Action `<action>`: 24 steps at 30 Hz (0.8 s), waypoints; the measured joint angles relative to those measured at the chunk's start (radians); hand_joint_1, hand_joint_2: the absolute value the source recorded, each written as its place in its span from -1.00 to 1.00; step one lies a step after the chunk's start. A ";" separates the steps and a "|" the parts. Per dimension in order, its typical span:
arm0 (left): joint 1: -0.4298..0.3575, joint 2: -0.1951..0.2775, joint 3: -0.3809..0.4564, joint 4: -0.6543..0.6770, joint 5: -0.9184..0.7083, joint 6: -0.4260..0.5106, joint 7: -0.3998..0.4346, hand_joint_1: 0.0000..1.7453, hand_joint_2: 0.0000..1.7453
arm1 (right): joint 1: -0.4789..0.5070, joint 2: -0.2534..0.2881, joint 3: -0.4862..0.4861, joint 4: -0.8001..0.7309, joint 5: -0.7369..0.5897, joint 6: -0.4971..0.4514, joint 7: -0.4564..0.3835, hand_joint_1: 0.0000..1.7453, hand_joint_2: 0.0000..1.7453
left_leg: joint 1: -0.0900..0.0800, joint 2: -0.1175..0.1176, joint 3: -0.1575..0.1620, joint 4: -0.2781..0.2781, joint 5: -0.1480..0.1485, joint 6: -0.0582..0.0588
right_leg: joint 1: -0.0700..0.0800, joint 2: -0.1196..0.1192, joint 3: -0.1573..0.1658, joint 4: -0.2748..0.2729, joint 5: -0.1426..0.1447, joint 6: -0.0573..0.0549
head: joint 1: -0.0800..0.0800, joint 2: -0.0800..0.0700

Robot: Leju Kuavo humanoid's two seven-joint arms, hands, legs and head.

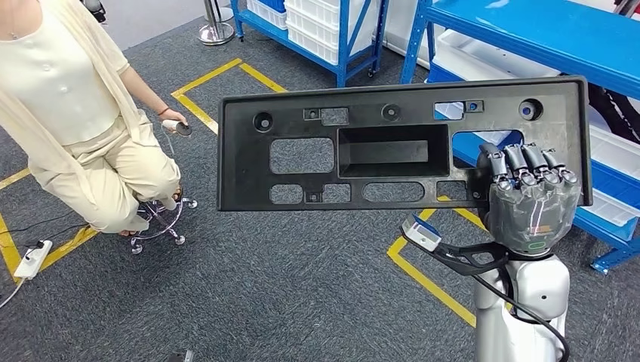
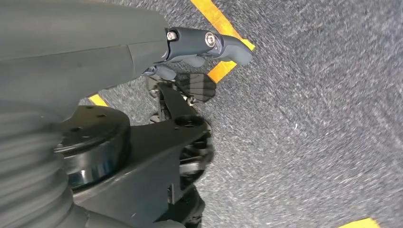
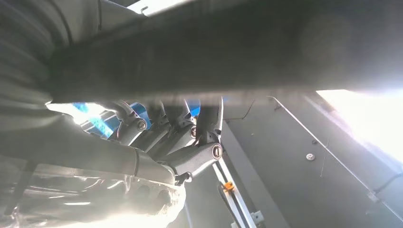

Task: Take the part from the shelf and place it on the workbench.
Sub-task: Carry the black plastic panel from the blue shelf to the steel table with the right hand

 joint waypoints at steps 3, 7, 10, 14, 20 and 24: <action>0.007 0.000 0.001 0.000 0.007 0.006 0.005 -1.00 1.00 | 0.003 0.000 0.000 0.000 0.000 0.000 0.029 1.00 1.00 | 0.008 0.022 -0.072 0.116 -0.024 -0.009 | 0.004 -0.028 0.003 0.000 -0.005 -0.005 | -0.001 0.000; 0.015 0.001 0.001 0.001 0.017 0.006 0.002 -1.00 1.00 | 0.002 -0.009 0.016 0.004 0.000 0.000 0.089 1.00 1.00 | 0.002 0.071 0.046 -0.124 0.094 0.006 | 0.011 -0.058 0.014 0.001 -0.016 0.005 | -0.001 0.000; 0.016 0.001 0.001 0.001 0.024 0.007 -0.002 -1.00 1.00 | -0.006 -0.036 0.048 0.015 0.000 0.000 0.155 1.00 1.00 | -0.010 0.071 0.065 -0.169 0.101 0.021 | 0.015 -0.080 0.019 -0.002 -0.023 0.021 | -0.002 0.000; 0.020 0.001 0.003 0.001 0.041 0.009 -0.006 -1.00 1.00 | -0.024 -0.081 0.099 0.038 0.001 0.000 0.208 1.00 1.00 | -0.001 0.032 0.081 -0.193 0.115 0.045 | 0.014 -0.040 -0.015 0.083 -0.073 0.027 | 0.001 0.000; 0.030 0.001 0.016 0.003 0.054 0.010 -0.008 -1.00 1.00 | -0.035 -0.118 0.140 0.080 0.000 0.000 0.231 1.00 1.00 | -0.001 -0.042 0.083 -0.190 0.114 0.045 | 0.003 0.002 -0.104 0.220 -0.091 0.044 | 0.008 0.000; 0.036 0.004 0.019 0.005 0.058 0.014 -0.008 -1.00 1.00 | -0.058 -0.131 0.164 0.104 0.000 0.000 0.252 1.00 1.00 | -0.004 -0.080 0.074 -0.175 0.105 0.027 | -0.006 0.035 -0.015 0.015 -0.008 0.056 | 0.007 0.000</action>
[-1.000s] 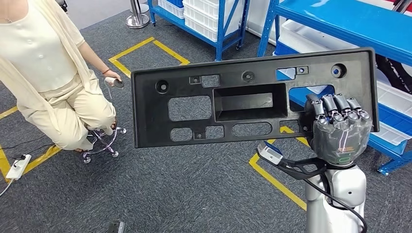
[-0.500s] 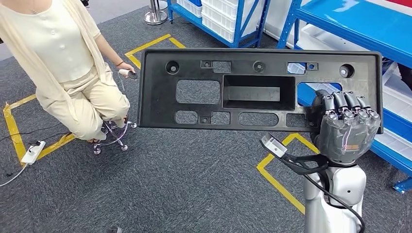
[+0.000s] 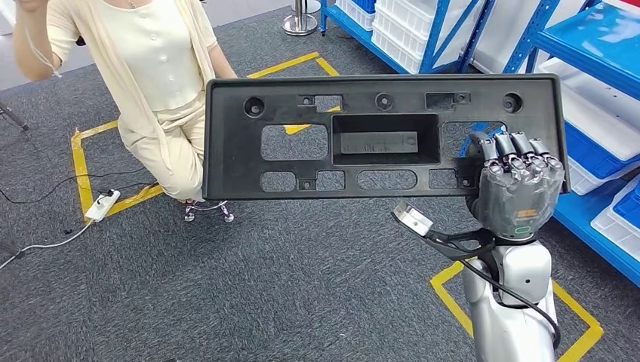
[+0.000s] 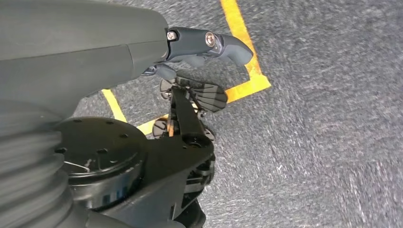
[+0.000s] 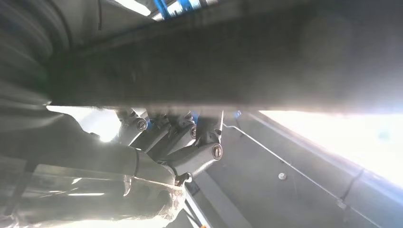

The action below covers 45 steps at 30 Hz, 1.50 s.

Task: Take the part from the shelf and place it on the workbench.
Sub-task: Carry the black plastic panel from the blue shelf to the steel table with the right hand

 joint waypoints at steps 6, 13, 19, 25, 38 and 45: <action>0.012 0.007 0.007 0.002 0.009 0.013 0.001 -1.00 1.00 | -0.028 -0.007 0.025 0.026 0.000 0.005 0.011 1.00 1.00 | 0.005 0.082 -0.068 0.137 -0.074 -0.022 | 0.007 -0.032 0.006 0.001 0.001 -0.036 | -0.012 0.000; 0.011 0.011 0.017 0.002 0.014 0.016 0.010 -1.00 1.00 | -0.042 -0.021 0.030 0.043 0.000 0.016 0.021 1.00 1.00 | -0.010 0.135 -0.071 0.122 -0.030 0.013 | 0.032 -0.094 0.019 0.000 -0.013 -0.056 | -0.015 0.000; 0.009 0.020 0.017 0.002 0.013 0.017 0.013 -1.00 1.00 | -0.043 -0.028 0.026 0.057 0.000 0.012 0.004 1.00 1.00 | -0.023 0.133 -0.006 -0.002 0.005 0.041 | 0.042 -0.119 0.026 0.004 -0.032 -0.041 | -0.015 0.000; 0.002 0.019 0.017 0.002 0.013 0.018 0.017 -1.00 1.00 | -0.032 -0.036 0.011 0.070 -0.001 0.010 -0.002 1.00 1.00 | -0.012 0.063 0.011 -0.022 0.017 0.044 | 0.019 -0.033 -0.112 0.272 -0.124 -0.023 | -0.007 0.000; 0.011 0.023 0.023 0.003 0.016 0.024 0.033 -1.00 1.00 | -0.048 -0.064 0.027 0.079 0.000 0.085 0.116 1.00 1.00 | 0.004 0.089 -0.114 0.218 -0.102 -0.015 | 0.006 -0.044 0.006 0.002 0.000 -0.033 | -0.016 0.000; 0.008 0.024 0.026 0.003 0.018 0.025 0.033 -1.00 1.00 | -0.087 -0.136 0.124 0.078 0.000 0.127 0.251 1.00 1.00 | -0.010 0.172 -0.031 0.050 -0.008 0.014 | 0.027 -0.116 0.017 0.001 -0.012 -0.039 | -0.016 0.000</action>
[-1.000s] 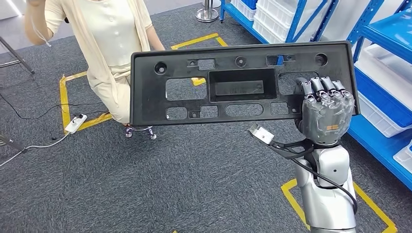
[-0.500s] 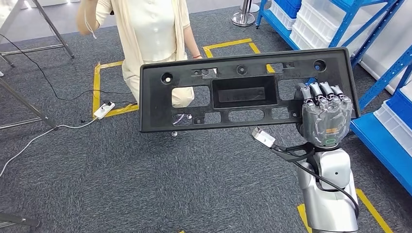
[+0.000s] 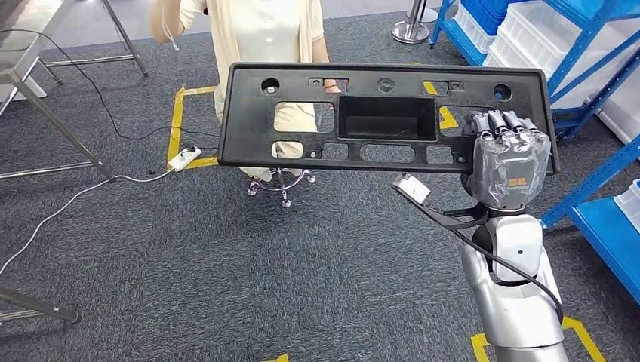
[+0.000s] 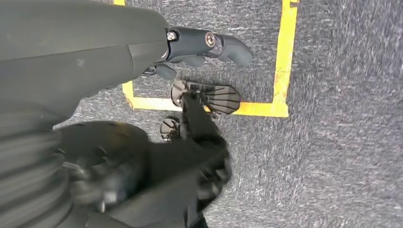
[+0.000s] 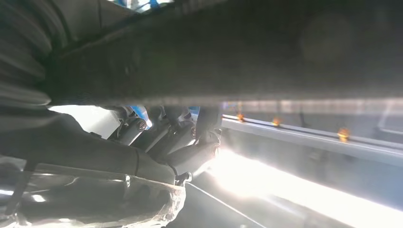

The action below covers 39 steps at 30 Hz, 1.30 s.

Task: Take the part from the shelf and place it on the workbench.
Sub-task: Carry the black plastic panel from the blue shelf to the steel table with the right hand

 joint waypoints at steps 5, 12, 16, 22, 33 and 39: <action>-0.003 0.002 0.000 0.000 0.007 0.001 0.000 -1.00 1.00 | -0.031 -0.045 0.074 0.000 0.000 0.013 0.083 1.00 1.00 | -0.008 -0.037 0.020 -0.045 0.014 0.018 | 0.003 -0.006 -0.002 0.020 -0.021 0.018 | 0.001 0.000; -0.003 0.001 0.002 0.000 0.015 0.002 0.000 -1.00 1.00 | -0.062 -0.108 0.159 0.006 0.000 0.014 0.164 1.00 1.00 | 0.003 -0.134 0.031 -0.054 0.022 0.024 | -0.015 0.085 -0.133 0.251 -0.087 0.040 | 0.011 0.000; -0.001 0.002 0.005 0.000 0.016 0.002 0.000 -1.00 1.00 | -0.089 -0.128 0.203 0.011 0.000 0.014 0.199 1.00 1.00 | 0.003 -0.183 0.019 -0.035 0.013 0.002 | -0.035 0.148 -0.034 0.020 0.010 0.062 | 0.012 0.000; 0.009 0.006 0.009 0.001 0.016 0.006 0.000 -1.00 1.00 | -0.132 -0.149 0.279 0.021 0.000 0.027 0.289 1.00 1.00 | 0.012 -0.116 -0.042 0.072 -0.042 -0.024 | -0.026 0.101 -0.019 0.008 0.011 0.008 | 0.002 0.000; 0.006 0.006 0.016 0.002 0.015 0.006 0.000 -1.00 1.00 | -0.156 -0.188 0.370 0.027 0.000 0.022 0.350 1.00 1.00 | -0.007 -0.019 -0.011 -0.015 0.009 0.002 | 0.003 -0.011 0.000 0.005 -0.017 0.007 | 0.000 0.000; 0.003 0.004 0.016 0.003 0.016 0.006 -0.002 -1.00 1.00 | -0.150 -0.198 0.374 0.026 -0.001 0.018 0.328 1.00 1.00 | 0.007 -0.084 0.024 -0.051 0.022 0.025 | -0.001 0.074 -0.098 0.218 -0.108 0.008 | 0.009 0.000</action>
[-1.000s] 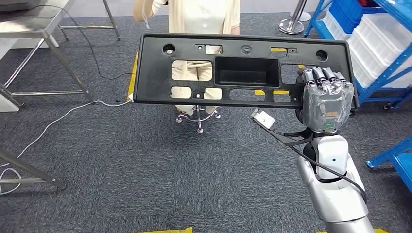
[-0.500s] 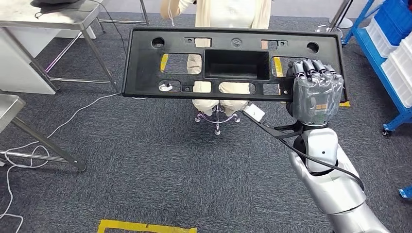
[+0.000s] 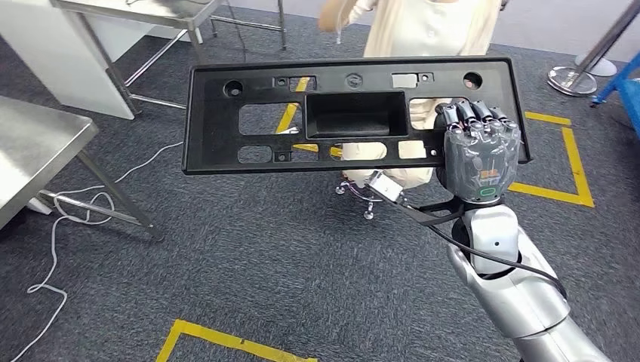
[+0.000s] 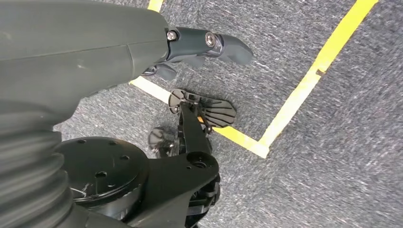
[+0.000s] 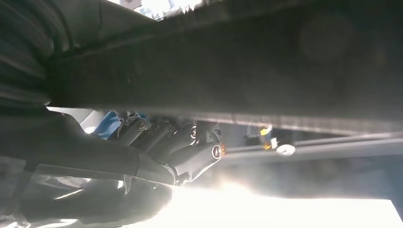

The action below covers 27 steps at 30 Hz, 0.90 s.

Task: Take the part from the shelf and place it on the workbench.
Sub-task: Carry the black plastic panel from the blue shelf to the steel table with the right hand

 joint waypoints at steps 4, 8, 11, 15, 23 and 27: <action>0.002 -0.003 0.001 0.001 0.002 -0.001 -0.001 -1.00 1.00 | 0.007 -0.002 0.000 0.003 0.000 -0.001 -0.015 1.00 1.00 | 0.004 -0.056 0.003 0.003 -0.004 -0.006 | -0.019 0.014 -0.026 -0.011 0.045 0.036 | 0.003 0.000; 0.005 -0.002 0.003 0.002 0.005 -0.001 -0.004 -1.00 1.00 | 0.008 0.001 0.002 0.007 0.000 -0.004 -0.024 1.00 1.00 | 0.005 -0.102 -0.007 0.021 -0.015 -0.033 | -0.034 0.063 0.063 -0.204 0.121 0.049 | 0.006 0.000; 0.012 -0.001 0.006 0.002 0.005 -0.001 -0.004 -1.00 1.00 | 0.007 0.006 0.002 0.009 0.000 -0.006 -0.028 1.00 1.00 | 0.009 -0.102 -0.017 0.027 -0.017 -0.043 | -0.030 0.042 0.064 -0.203 0.122 0.022 | 0.003 0.000; 0.012 -0.001 0.008 0.002 0.006 -0.001 -0.005 -1.00 1.00 | 0.007 0.008 0.001 0.010 0.000 -0.006 -0.029 1.00 1.00 | 0.010 0.004 -0.108 0.216 -0.114 -0.055 | -0.020 0.003 0.073 -0.205 0.116 -0.006 | -0.004 0.000; 0.008 0.000 0.008 0.003 0.005 -0.001 -0.005 -1.00 1.00 | 0.002 0.009 0.001 0.010 0.000 0.000 -0.023 1.00 1.00 | -0.021 0.086 -0.028 0.049 -0.023 -0.008 | 0.006 -0.082 0.088 -0.206 0.097 -0.012 | -0.004 0.000; 0.008 0.001 0.009 0.003 0.010 -0.002 -0.007 -1.00 1.00 | -0.001 0.011 0.002 0.011 0.001 -0.004 -0.029 1.00 1.00 | -0.019 0.051 -0.011 0.016 -0.013 0.005 | 0.010 -0.099 0.091 -0.197 0.083 -0.001 | -0.003 0.000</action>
